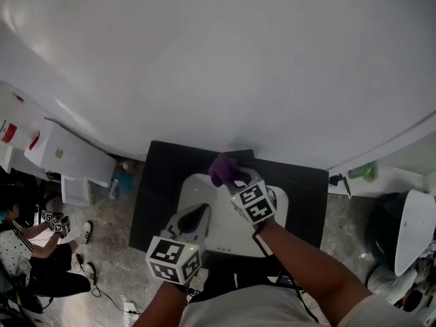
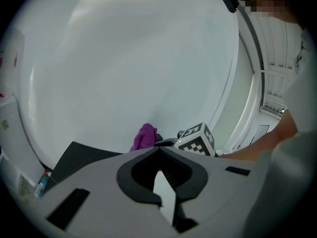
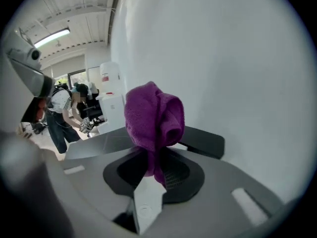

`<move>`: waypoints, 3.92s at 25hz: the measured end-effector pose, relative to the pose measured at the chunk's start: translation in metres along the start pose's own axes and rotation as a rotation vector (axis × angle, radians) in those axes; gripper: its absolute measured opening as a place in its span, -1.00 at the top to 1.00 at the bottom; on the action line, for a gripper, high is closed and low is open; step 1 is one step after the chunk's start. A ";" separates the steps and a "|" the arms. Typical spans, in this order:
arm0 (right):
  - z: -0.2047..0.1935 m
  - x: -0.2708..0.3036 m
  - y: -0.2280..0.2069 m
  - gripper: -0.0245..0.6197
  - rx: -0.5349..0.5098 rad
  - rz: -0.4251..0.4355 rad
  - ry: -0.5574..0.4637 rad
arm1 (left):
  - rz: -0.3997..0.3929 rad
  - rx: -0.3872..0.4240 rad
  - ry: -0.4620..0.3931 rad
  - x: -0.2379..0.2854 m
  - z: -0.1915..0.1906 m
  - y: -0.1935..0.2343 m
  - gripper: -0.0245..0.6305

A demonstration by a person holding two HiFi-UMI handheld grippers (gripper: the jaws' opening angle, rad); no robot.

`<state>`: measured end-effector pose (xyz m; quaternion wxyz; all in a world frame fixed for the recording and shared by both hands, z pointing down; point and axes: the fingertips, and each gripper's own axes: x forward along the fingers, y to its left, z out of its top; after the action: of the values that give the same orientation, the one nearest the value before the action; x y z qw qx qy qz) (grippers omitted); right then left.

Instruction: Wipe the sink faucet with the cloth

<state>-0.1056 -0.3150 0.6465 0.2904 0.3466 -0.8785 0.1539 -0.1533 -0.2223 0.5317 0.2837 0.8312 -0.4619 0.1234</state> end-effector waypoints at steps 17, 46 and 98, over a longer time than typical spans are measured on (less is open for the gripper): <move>-0.018 -0.058 -0.032 0.70 0.110 -0.076 -0.108 | -0.035 0.012 0.002 0.014 0.008 -0.021 0.91; -0.126 0.046 -0.086 0.70 0.278 -0.037 0.152 | -0.038 0.051 0.044 0.036 0.003 -0.019 0.91; 0.162 -0.302 0.038 0.72 0.080 -0.019 -0.452 | 0.018 0.200 -0.260 -0.071 0.138 -0.118 0.91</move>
<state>-0.0188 -0.2068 0.3306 0.0736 0.3918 -0.9112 0.1044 -0.1012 -0.2046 0.3449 0.1362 0.8600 -0.4878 0.0626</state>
